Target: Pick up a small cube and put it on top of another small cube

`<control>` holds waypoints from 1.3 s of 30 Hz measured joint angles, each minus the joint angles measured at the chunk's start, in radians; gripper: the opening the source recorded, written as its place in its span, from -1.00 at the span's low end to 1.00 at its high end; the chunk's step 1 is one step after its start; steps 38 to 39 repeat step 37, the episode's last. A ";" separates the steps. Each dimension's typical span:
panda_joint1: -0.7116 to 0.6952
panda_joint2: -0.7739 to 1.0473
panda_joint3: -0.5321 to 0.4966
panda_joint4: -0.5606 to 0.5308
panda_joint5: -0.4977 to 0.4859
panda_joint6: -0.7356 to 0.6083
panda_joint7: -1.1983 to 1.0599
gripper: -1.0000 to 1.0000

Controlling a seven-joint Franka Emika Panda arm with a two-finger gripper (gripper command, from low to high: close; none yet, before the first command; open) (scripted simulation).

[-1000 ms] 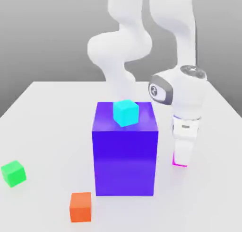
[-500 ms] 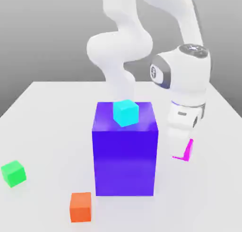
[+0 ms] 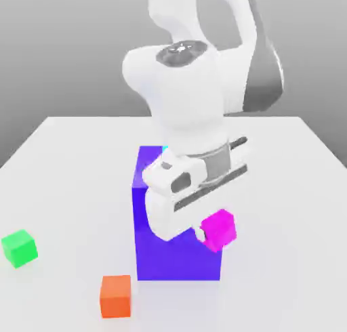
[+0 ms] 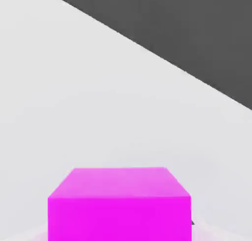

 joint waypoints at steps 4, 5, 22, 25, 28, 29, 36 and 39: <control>-0.072 0.022 -0.038 0.011 -0.012 0.003 0.002 -1.00; -0.090 0.027 -0.048 0.012 -0.018 0.006 0.003 -1.00; -0.398 0.107 -0.210 0.013 -0.200 0.072 0.089 -1.00; -0.448 0.115 -0.241 0.011 -0.250 0.086 0.116 -1.00; -0.474 0.149 -0.250 0.014 -0.250 0.118 0.111 -1.00; -0.480 0.173 -0.240 0.016 -0.225 0.137 0.093 -1.00; -0.545 0.309 -0.146 0.028 -0.066 0.242 -0.022 1.00; -0.545 0.309 -0.146 0.028 -0.066 0.242 -0.022 1.00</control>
